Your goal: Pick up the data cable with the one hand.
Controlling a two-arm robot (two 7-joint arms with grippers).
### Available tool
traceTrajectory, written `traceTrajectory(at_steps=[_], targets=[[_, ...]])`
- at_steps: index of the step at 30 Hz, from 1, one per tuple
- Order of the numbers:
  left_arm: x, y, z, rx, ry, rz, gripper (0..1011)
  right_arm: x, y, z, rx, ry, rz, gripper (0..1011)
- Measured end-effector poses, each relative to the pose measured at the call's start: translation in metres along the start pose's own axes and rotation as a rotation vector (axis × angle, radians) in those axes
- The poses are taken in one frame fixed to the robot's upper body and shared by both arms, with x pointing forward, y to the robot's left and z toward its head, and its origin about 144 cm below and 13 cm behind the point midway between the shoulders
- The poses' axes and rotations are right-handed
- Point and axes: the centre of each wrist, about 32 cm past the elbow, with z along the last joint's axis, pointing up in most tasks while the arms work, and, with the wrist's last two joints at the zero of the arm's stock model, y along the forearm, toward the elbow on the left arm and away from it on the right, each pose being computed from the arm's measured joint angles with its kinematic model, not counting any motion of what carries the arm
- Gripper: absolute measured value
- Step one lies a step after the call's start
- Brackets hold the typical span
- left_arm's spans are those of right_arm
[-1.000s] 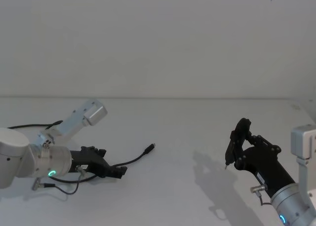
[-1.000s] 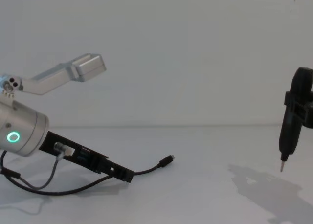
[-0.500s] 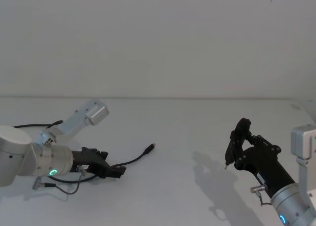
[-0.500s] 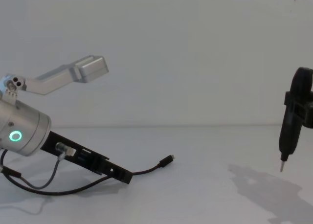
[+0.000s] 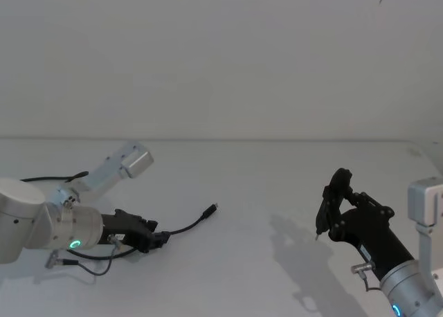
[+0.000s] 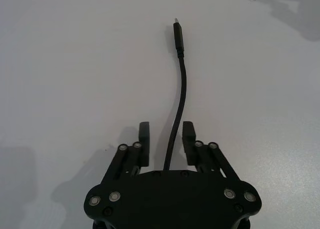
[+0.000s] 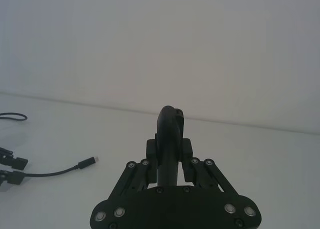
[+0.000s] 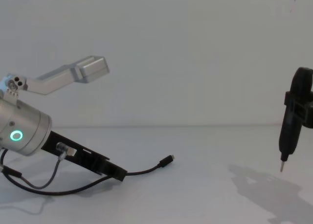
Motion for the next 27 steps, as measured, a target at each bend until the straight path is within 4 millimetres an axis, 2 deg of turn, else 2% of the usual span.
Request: traceTrajectory(at_steps=[1,5,6,9,13,27], targets=[[0.0,0.0,0.0001,0.0,0.0,0.0,396,0.0,0.0,0.0,0.0,0.0,0.0,279],[0.0,-0.0001,0.0002,0.001,0.0,0.0,288,0.0,0.0,0.0,0.0,0.0,0.0,279],[0.0,-0.0001,0.0002,0.001,0.0,0.0,229,0.0,0.0,0.0,0.0,0.0,0.0,279],[0.0,-0.0002,0.0002,0.002,0.0,-0.001,135,0.0,0.0,0.0,0.0,0.0,0.0,279],[0.0,-0.0002,0.0002,0.002,0.0,-0.001,50,0.0,0.0,0.0,0.0,0.0,0.0,279],[0.0001,-0.0001,0.0006,0.003,0.0,-0.001,37,0.0,0.0,0.0,0.0,0.0,0.0,279]])
